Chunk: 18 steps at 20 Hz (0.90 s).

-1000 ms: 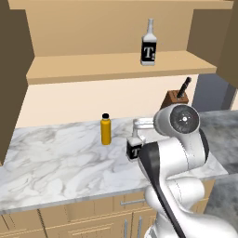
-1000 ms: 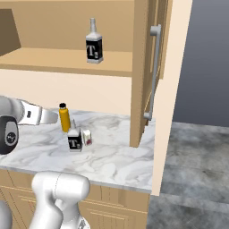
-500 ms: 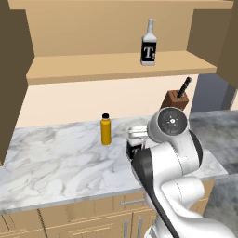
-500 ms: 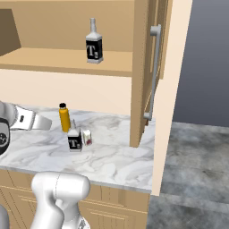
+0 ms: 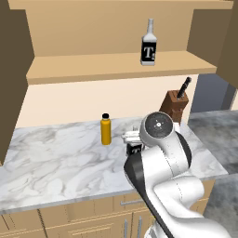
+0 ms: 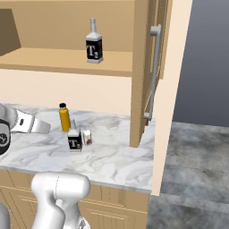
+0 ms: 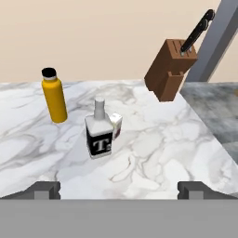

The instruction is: Sort all alcoholic drinks to one cabinet, and non-alcoholic drinks to the other.

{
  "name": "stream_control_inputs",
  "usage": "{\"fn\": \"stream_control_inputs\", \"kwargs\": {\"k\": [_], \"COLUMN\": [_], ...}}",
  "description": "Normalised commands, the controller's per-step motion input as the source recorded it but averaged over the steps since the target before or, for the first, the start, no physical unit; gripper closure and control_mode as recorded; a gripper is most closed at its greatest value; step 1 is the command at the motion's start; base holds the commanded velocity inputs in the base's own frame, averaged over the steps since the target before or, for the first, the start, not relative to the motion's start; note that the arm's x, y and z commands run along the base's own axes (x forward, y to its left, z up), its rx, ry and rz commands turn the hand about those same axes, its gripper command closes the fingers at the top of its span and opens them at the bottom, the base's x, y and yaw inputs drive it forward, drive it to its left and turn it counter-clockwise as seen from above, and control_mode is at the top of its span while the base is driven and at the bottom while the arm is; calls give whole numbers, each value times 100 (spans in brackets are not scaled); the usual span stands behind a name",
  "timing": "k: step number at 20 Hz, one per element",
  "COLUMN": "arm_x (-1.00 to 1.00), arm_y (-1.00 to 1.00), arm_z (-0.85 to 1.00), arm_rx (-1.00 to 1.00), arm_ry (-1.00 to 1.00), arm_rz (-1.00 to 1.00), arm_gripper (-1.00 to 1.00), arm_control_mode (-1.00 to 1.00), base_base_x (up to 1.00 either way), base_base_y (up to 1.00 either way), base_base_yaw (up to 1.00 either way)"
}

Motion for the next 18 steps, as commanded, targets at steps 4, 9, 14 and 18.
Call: {"fn": "stream_control_inputs", "kwargs": {"k": [4, 9, 14, 18], "arm_x": [18, 13, 14, 19], "arm_y": [0, -1, 0, 0], "arm_z": [-49, -36, -29, -22], "arm_rx": [0, 0, 0, 0], "arm_ry": [-20, -21, -5, 0], "arm_rz": [0, 0, 0, 0], "arm_gripper": [-100, -100, -100, -100], "arm_control_mode": [-100, -100, -100, -100], "base_base_x": [0, 0, 0, 0], "base_base_y": [0, 0, 0, 0], "base_base_yaw": [0, 0, 0, 0]}}
